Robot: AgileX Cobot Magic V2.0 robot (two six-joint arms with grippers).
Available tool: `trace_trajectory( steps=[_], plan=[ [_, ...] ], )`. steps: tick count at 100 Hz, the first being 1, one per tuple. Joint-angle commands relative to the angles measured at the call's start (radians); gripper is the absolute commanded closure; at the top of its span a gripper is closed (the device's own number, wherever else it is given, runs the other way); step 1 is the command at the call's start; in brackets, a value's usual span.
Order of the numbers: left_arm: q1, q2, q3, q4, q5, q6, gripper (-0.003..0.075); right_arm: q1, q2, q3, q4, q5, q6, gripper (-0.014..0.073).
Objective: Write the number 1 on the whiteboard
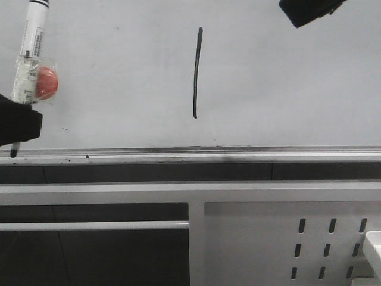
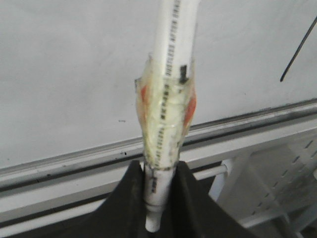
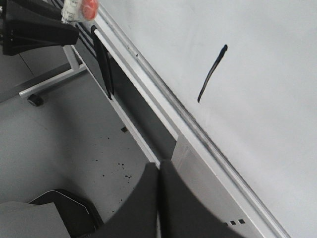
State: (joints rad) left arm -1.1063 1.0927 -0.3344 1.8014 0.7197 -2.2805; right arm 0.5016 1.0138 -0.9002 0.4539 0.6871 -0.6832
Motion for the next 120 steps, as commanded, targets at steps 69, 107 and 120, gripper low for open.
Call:
trace_trajectory(
  steps=[69, 107, 120],
  plan=[
    [-0.117, 0.216, -0.041, 0.038, 0.356, -0.352, 0.0739, -0.005, -0.019, -0.025, 0.032, -0.053, 0.000, 0.0663],
    [-0.116, 0.307, -0.106, 0.038, 0.364, -0.352, 0.0738, -0.003, -0.019, -0.025, 0.034, -0.053, 0.000, 0.0663],
    [-0.078, 0.323, -0.132, 0.038, 0.358, -0.345, 0.0736, 0.001, -0.019, -0.025, 0.034, -0.053, 0.000, 0.0663]
  ],
)
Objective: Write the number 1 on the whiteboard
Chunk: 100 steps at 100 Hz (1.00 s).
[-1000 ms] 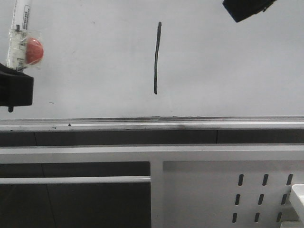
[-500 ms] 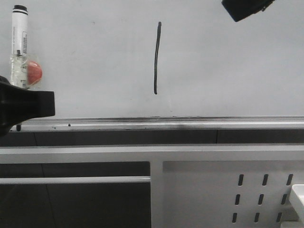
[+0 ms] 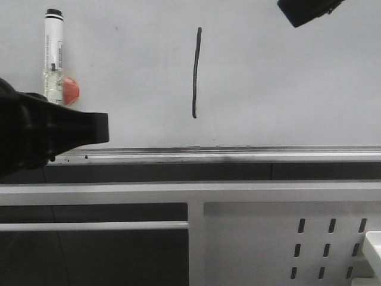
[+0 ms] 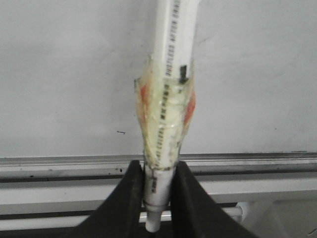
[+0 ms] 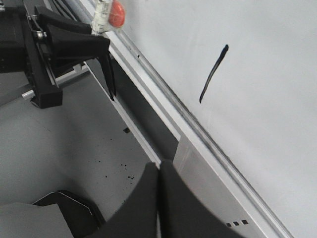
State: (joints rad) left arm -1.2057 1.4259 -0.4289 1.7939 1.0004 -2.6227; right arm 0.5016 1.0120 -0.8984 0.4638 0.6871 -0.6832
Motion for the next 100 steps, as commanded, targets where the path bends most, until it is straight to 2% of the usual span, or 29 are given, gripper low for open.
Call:
trace_trajectory(
  steps=[1, 19, 30, 45, 100],
  plan=[
    [0.028, -0.008, -0.041, 0.045, 0.075, -0.003, 0.0735, 0.001, -0.017, -0.027, 0.024, -0.053, 0.000, 0.0663],
    [0.117, -0.005, -0.093, 0.047, -0.035, 0.039, 0.0722, 0.023, -0.017, -0.027, 0.024, -0.057, 0.000, 0.0663],
    [0.153, -0.005, -0.119, 0.047, -0.057, 0.106, 0.0722, 0.024, -0.017, -0.027, 0.024, -0.057, 0.000, 0.0663],
    [0.193, -0.005, -0.134, 0.047, -0.102, 0.110, 0.0723, 0.024, -0.017, -0.027, 0.024, -0.063, 0.000, 0.0663],
    [0.193, -0.005, -0.134, 0.047, -0.070, 0.110, 0.0727, 0.024, -0.017, -0.027, 0.024, -0.053, 0.000, 0.0663]
  ],
)
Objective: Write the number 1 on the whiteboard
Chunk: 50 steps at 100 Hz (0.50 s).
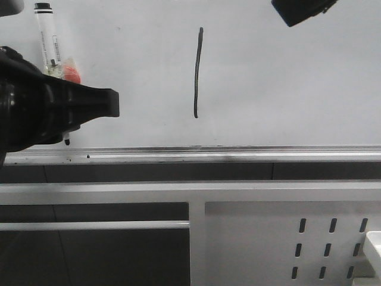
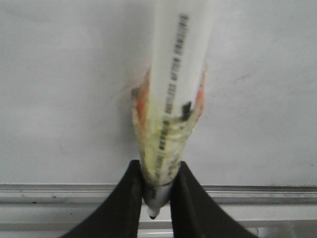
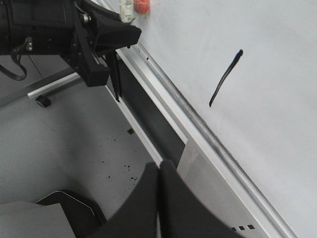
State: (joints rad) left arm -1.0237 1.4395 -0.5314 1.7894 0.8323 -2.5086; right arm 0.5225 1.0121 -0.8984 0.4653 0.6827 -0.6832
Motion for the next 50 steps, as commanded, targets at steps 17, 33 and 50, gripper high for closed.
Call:
trace_trajectory(
  steps=[17, 33, 50],
  plan=[
    [0.011, -0.019, -0.031, 0.052, 0.096, -0.004, 0.0665, 0.003, -0.017, -0.027, 0.023, -0.042, 0.000, 0.0663],
    [0.011, -0.019, -0.031, 0.052, 0.093, -0.004, 0.0528, 0.003, -0.017, -0.027, 0.023, -0.039, 0.000, 0.0663],
    [0.011, -0.019, -0.031, 0.052, 0.087, -0.004, 0.0467, 0.003, -0.017, -0.027, 0.023, -0.037, 0.000, 0.0663]
  ],
)
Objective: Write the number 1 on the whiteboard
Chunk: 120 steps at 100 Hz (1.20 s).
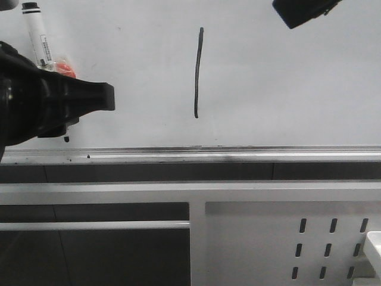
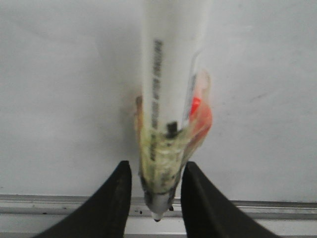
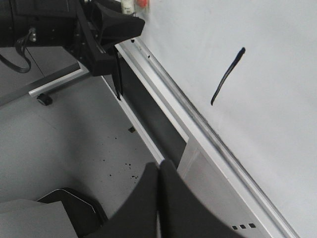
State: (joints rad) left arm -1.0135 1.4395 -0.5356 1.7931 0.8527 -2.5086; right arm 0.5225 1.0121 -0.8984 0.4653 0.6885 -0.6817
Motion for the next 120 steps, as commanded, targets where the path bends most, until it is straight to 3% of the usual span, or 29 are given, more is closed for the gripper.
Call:
trace_trajectory(
  steps=[1, 30, 56, 92, 105, 120],
  plan=[
    [0.001, -0.019, -0.027, 0.048, 0.066, -0.004, 0.0467, 0.003, -0.017, -0.027, 0.023, -0.043, -0.001, 0.0663],
    [0.001, -0.029, -0.027, 0.048, 0.053, -0.004, 0.0462, 0.003, -0.017, -0.027, 0.023, -0.043, -0.001, 0.0663],
    [0.001, -0.044, -0.025, 0.046, 0.045, 0.001, 0.0345, 0.003, -0.019, -0.027, 0.023, -0.037, -0.001, 0.0663],
    [-0.042, -0.151, 0.043, 0.046, 0.044, 0.019, 0.0345, 0.003, -0.021, -0.027, 0.023, -0.037, -0.001, 0.0663],
    [-0.102, -0.215, 0.070, 0.046, 0.044, 0.111, 0.0349, 0.003, -0.034, -0.027, 0.023, -0.037, -0.001, 0.0663],
    [-0.196, -0.346, 0.098, 0.046, 0.044, 0.201, 0.0420, 0.003, -0.097, -0.005, 0.023, -0.057, -0.001, 0.0663]
  ],
)
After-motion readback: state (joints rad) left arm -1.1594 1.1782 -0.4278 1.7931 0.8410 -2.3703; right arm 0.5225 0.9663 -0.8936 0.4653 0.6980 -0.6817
